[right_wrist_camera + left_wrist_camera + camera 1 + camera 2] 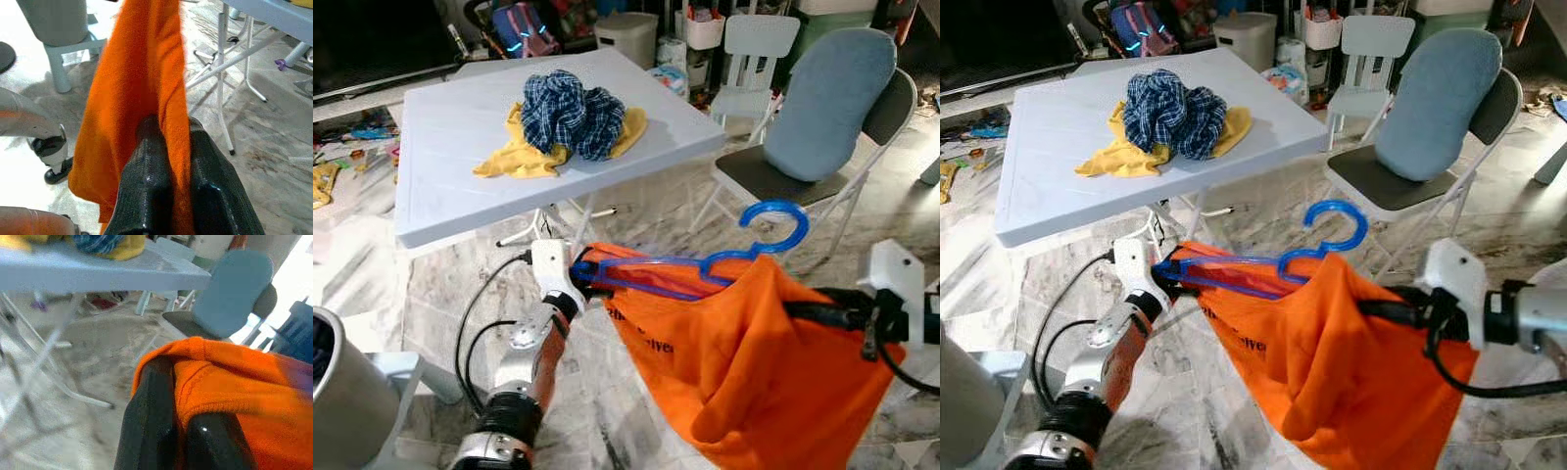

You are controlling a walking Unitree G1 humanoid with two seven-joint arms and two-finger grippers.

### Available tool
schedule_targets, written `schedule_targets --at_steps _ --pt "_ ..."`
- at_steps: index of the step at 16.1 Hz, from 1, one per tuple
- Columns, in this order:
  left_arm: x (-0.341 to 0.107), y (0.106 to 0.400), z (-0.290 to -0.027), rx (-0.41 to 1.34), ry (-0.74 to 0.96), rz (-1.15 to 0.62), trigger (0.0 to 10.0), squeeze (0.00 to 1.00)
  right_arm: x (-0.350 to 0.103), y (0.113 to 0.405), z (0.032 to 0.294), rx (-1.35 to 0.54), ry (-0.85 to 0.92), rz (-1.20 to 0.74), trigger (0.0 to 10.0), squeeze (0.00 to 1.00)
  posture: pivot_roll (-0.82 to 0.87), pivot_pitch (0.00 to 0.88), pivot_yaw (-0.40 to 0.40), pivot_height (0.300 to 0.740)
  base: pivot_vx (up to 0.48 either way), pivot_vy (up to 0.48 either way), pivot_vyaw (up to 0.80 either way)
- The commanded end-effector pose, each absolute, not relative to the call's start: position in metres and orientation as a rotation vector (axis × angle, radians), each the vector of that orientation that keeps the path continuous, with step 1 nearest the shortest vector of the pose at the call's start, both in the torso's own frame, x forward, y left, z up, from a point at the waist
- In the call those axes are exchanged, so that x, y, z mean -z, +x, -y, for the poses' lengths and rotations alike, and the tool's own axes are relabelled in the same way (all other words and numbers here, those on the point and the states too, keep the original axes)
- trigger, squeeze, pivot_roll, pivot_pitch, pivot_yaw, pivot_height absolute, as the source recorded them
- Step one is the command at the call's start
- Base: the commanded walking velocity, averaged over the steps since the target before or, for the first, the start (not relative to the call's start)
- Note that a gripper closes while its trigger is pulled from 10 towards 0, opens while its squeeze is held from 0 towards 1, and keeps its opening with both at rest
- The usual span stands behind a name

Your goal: Hang hanger

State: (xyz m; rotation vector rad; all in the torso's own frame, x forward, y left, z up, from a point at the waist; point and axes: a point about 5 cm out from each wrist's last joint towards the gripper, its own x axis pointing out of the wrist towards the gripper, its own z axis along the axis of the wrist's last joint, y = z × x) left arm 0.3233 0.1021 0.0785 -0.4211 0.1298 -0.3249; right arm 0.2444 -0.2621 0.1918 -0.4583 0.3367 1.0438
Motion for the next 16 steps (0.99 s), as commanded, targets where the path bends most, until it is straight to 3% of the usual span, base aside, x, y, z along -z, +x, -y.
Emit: schedule_targets --at_steps 1,4,8,9,12,13,14,16 --pt "-0.072 0.323 -0.133 0.182 -0.475 -0.147 0.0 0.0 -0.2 0.248 0.273 -0.987 -0.467 -0.316 10.0 0.0 -0.28 0.0 0.065 0.74 0.0 0.0 0.0" --pt "-0.073 0.323 -0.145 0.036 -0.681 -0.116 0.0 0.0 -0.204 0.265 0.272 -0.876 -0.476 -0.286 10.0 0.0 -0.28 0.0 0.064 0.74 0.0 0.0 0.0" --pt "-0.074 0.32 -0.122 0.2 -0.45 -0.145 0.0 0.0 -0.204 0.29 0.251 -0.738 -0.39 -0.169 10.0 0.0 -0.28 0.0 0.063 0.74 0.0 0.0 0.0" --pt "-0.075 0.317 -0.102 0.314 -0.356 -0.155 0.0 0.0 -0.201 0.305 0.233 -0.665 -0.313 -0.119 10.0 0.0 -0.28 0.0 0.065 0.74 0.0 0.0 0.0" --pt "-0.077 0.304 -0.071 0.555 -0.134 -0.124 0.0 0.0 -0.184 0.315 0.207 -0.61 -0.332 -0.117 10.0 0.0 -0.27 0.0 0.069 0.74 0.0 0.0 0.0" --pt "-0.076 0.3 -0.067 0.611 -0.072 -0.115 6.0 0.0 -0.179 0.314 0.203 -0.627 -0.402 -0.123 10.0 0.0 -0.27 0.0 0.072 0.74 0.0 0.0 0.0" --pt "-0.077 0.296 -0.063 0.674 -0.019 -0.1 10.0 1.0 -0.172 0.313 0.2 -0.644 -0.479 -0.134 10.0 0.0 -0.27 0.0 0.073 0.74 0.0 0.0 0.0" --pt "-0.082 0.289 -0.062 0.774 0.087 -0.061 10.0 1.0 -0.164 0.312 0.201 -0.682 -0.539 -0.164 10.0 0.0 -0.27 0.0 0.071 0.74 0.0 0.0 0.0"
